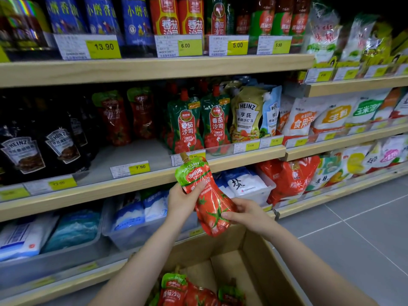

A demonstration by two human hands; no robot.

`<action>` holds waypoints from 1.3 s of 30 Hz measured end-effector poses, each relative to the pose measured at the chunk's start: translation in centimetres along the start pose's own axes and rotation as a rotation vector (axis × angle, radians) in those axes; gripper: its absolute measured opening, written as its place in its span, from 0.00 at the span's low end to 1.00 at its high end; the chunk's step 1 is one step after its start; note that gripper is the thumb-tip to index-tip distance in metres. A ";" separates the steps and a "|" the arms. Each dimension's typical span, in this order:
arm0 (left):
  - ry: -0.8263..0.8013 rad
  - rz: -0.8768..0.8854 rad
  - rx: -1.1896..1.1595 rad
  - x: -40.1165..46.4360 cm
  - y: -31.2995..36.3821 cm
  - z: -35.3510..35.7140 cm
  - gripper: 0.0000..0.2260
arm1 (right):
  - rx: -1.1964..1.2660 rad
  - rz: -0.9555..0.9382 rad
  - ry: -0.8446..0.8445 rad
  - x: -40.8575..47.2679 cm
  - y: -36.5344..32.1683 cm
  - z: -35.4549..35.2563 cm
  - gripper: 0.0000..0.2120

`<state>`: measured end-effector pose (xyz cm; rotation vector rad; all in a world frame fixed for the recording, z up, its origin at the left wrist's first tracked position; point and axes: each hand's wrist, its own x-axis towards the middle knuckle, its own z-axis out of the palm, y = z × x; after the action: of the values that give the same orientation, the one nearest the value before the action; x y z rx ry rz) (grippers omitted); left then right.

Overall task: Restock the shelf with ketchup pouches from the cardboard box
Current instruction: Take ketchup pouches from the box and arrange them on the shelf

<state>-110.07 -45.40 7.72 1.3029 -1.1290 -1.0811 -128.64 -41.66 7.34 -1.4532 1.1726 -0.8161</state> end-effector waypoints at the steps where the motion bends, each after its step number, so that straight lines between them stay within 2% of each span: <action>1: -0.001 -0.037 -0.013 0.2 0.2 -0.1 0.11 | 0.021 0.003 0.007 0.1 -0.2 0.2 0.10; 4: -0.081 -0.169 -0.054 -0.1 0.1 -0.2 0.18 | 0.069 0.004 0.055 0.4 -0.9 0.4 0.06; 6: -0.121 -0.255 -0.117 -0.7 -0.5 -0.1 0.26 | 0.013 0.006 0.065 0.6 -1.5 0.3 0.10; 8: -0.053 -0.276 -0.190 -0.9 -0.9 0.2 0.29 | -0.049 -0.003 0.154 0.9 -1.8 0.3 0.15; 11: 0.100 -0.251 -0.242 -0.7 -1.0 0.7 0.27 | -0.092 0.055 0.379 0.9 -1.7 0.5 0.17; 15: 0.139 -0.231 -0.276 -0.8 -1.0 1.1 0.26 | 0.011 0.121 0.216 0.3 -1.6 1.8 0.17; 19: 0.118 -0.152 -0.251 -1.0 -0.9 1.0 0.25 | 0.318 0.109 0.172 0.6 -1.5 2.3 0.10; 22: 0.089 -0.158 -0.306 -0.8 -0.8 0.6 0.23 | 0.482 0.102 0.132 0.9 -1.7 2.3 0.07; 26: 0.041 -0.121 -0.292 -0.4 -0.8 -0.3 0.24 | 0.385 0.114 0.052 0.8 -1.5 2.1 0.08; 28: 0.014 -0.065 -0.241 -0.2 -0.8 -0.6 0.24 | 0.252 0.128 0.034 0.7 -1.2 2.2 0.11; 30: -0.007 -0.011 -0.165 0.0 -0.8 -1.1 0.22 | -0.038 0.130 0.092 0.7 -1.0 1.8 0.14; 32: -0.020 0.039 -0.061 0.5 -0.7 -1.7 0.21 | -0.251 0.096 0.225 0.9 -1.1 1.0 0.13; 33: -0.034 0.062 -0.013 0.7 -0.7 -1.9 0.21 | -0.263 0.073 0.250 1.1 -1.3 0.7 0.15; 34: -0.055 0.084 0.023 0.9 -0.5 -2.0 0.20 | -0.264 0.040 0.229 1.4 -1.5 0.6 0.22; 36: -0.109 0.134 0.054 1.0 -0.2 -1.9 0.17 | -0.298 -0.022 0.127 2.0 -2.2 1.1 0.31; 39: -0.153 0.167 0.061 0.9 0.4 -1.6 0.17 | -0.255 -0.070 0.099 2.9 -2.3 2.2 0.24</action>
<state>-108.38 -46.07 8.22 1.1645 -1.3699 -1.0423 -125.27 -43.80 8.81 -1.6851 1.3450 -0.8168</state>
